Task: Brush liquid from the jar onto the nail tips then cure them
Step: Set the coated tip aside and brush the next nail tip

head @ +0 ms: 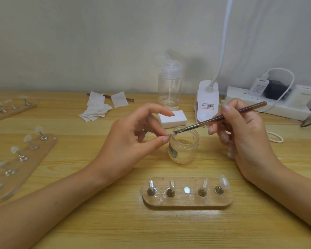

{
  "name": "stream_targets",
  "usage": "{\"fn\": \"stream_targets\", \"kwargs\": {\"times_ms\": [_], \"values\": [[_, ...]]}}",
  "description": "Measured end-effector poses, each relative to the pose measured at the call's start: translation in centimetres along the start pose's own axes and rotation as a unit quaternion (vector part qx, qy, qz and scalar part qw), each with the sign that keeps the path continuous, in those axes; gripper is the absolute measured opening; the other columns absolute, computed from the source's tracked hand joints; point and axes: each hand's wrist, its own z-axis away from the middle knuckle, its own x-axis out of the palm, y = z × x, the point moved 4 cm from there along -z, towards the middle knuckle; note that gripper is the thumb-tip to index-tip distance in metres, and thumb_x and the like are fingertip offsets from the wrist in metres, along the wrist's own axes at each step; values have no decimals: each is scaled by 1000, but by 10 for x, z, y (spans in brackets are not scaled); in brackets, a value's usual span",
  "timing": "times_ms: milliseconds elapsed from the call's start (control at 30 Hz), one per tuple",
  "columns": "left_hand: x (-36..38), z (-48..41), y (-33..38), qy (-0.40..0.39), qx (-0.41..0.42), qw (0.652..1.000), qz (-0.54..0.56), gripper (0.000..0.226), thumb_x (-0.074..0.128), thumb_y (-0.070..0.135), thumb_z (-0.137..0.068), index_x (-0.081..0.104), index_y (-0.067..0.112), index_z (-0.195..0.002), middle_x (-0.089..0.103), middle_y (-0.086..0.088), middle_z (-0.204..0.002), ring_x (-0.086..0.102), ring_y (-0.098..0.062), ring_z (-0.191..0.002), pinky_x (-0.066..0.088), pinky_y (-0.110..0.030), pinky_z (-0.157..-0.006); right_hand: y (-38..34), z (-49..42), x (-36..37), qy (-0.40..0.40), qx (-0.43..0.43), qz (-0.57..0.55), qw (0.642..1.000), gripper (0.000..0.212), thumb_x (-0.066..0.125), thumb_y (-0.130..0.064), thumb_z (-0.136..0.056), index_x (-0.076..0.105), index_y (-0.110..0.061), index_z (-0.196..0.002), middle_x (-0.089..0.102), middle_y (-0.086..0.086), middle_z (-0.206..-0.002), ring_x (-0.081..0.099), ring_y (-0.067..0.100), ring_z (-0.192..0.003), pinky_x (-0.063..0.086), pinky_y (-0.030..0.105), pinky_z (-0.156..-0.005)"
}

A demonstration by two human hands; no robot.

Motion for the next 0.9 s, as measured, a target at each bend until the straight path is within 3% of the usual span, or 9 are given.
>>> {"fn": "stream_targets", "kwargs": {"times_ms": [100, 233, 367, 500, 600, 767, 900], "values": [[0, 0, 1, 0, 1, 1000, 0, 35, 75, 13, -83, 64, 26, -114, 71, 7, -79, 69, -11, -81, 42, -26, -58, 0, -1, -2, 10, -3, -29, 1000, 27, 48, -25, -100, 47, -19, -74, 62, 3, -60, 36, 10, -45, 23, 20, -41], [0, 0, 1, 3, -3, 1000, 3, 35, 75, 14, -82, 65, 26, -114, 71, 6, -79, 69, -11, -81, 42, -31, -58, -1, 1, 3, -20, 4, -35, 999, 24, 55, -37, -89, 48, -21, -74, 62, 4, -61, 37, 10, -45, 26, 17, -40], [0, 0, 0, 1, -3, 1000, 5, 35, 75, 14, -83, 65, 26, -114, 71, 6, -80, 68, -13, -81, 42, -32, -58, 1, -2, -2, 8, 4, -29, 1000, 26, 49, -26, -101, 47, -19, -75, 62, 3, -60, 37, 9, -43, 23, 18, -37], [0, 0, 0, 0, -1, 1000, 0, 35, 75, 13, -83, 65, 25, -114, 71, 7, -80, 68, -11, -80, 42, -31, -58, -2, 0, 3, -29, -12, -37, 999, 28, 55, -33, -97, 48, -23, -72, 62, 5, -61, 38, 12, -45, 23, 23, -42], [0, 0, 0, 1, -2, 1000, 0, 35, 76, 12, -83, 65, 27, -114, 71, 8, -79, 68, -13, -80, 42, -30, -58, 1, -1, -2, 8, 5, -10, 1000, 28, 49, -27, -100, 47, -22, -73, 62, 3, -59, 36, 11, -44, 15, 32, -43], [0, 0, 0, -1, -2, 1000, -2, 35, 75, 13, -83, 65, 26, -114, 71, 6, -80, 68, -12, -80, 42, -29, -58, -3, 1, 3, -34, -24, -37, 998, 28, 53, -33, -98, 47, -20, -74, 63, 4, -61, 39, 10, -44, 24, 19, -41], [0, 0, 0, -2, 0, 1000, -2, 35, 75, 14, -83, 65, 27, -114, 71, 6, -80, 68, -13, -81, 42, -26, -58, 2, -2, -3, 14, 3, -9, 1000, 27, 49, -25, -101, 46, -19, -75, 62, 3, -59, 36, 10, -44, 23, 18, -40]]}}
